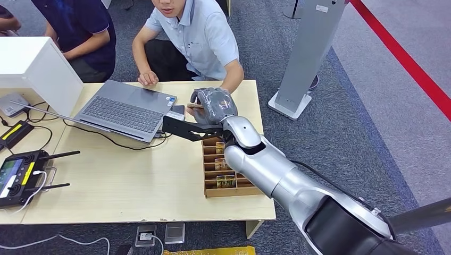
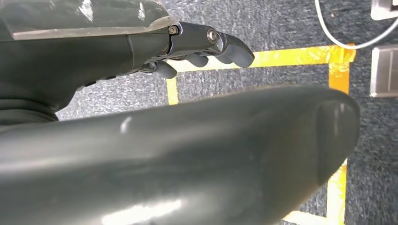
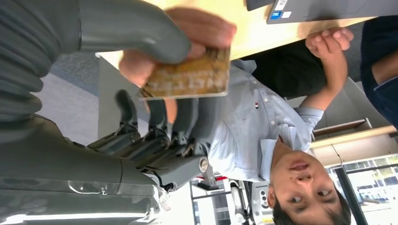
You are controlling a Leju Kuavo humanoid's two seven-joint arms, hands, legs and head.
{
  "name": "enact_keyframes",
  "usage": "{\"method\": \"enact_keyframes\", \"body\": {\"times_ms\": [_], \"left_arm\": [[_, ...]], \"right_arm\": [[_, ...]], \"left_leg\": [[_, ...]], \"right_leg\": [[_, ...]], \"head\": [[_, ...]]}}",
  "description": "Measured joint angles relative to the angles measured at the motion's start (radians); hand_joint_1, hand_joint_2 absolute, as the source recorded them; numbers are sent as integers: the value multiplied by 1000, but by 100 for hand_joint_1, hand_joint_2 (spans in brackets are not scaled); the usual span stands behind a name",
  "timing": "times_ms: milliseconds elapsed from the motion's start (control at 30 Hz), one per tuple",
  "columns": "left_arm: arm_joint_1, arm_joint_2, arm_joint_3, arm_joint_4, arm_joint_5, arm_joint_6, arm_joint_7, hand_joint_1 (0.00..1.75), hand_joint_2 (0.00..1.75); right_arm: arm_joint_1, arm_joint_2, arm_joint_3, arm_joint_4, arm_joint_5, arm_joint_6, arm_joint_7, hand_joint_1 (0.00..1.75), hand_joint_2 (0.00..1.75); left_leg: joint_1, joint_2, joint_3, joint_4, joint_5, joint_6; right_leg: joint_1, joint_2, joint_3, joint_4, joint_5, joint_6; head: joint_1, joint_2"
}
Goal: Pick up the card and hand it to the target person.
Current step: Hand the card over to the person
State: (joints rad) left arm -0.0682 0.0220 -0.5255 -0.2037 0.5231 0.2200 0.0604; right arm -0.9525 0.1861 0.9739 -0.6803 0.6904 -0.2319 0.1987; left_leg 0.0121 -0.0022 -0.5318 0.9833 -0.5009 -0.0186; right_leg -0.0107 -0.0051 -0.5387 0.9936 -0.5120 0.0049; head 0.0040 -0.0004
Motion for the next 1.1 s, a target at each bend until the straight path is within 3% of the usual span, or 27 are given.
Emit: {"method": "enact_keyframes", "body": {"times_ms": [367, 633, 900, 1100], "left_arm": [[0, 3, -11, 0, 31, 7, 2, 0, 0], [5, 3, -11, 0, 77, 29, 8, 0, 0], [12, 3, -12, 0, 112, 42, 13, 0, 0], [13, 4, -13, 0, 140, 54, 28, 0, 0]], "right_arm": [[-17, -3, 13, -2, 1, -47, 33, 0, 175], [23, -70, -24, -225, -91, -113, 56, 0, 175], [227, -218, -137, -583, -384, -214, -15, 0, 175], [468, -323, -249, -802, -617, -232, -157, 0, 175]], "left_leg": [[0, 0, 0, 0, 0, 0], [0, 0, 1, 1, 0, 0], [0, 0, 1, 2, 0, 0], [0, 0, 1, 2, -1, 1]], "right_leg": [[0, 0, 0, 0, 0, 0], [0, 0, 0, 0, 0, 0], [0, 0, 0, -1, 0, 0], [0, 0, 0, -2, 0, 0]], "head": [[0, 0], [0, 0], [1, 0], [1, 0]]}}
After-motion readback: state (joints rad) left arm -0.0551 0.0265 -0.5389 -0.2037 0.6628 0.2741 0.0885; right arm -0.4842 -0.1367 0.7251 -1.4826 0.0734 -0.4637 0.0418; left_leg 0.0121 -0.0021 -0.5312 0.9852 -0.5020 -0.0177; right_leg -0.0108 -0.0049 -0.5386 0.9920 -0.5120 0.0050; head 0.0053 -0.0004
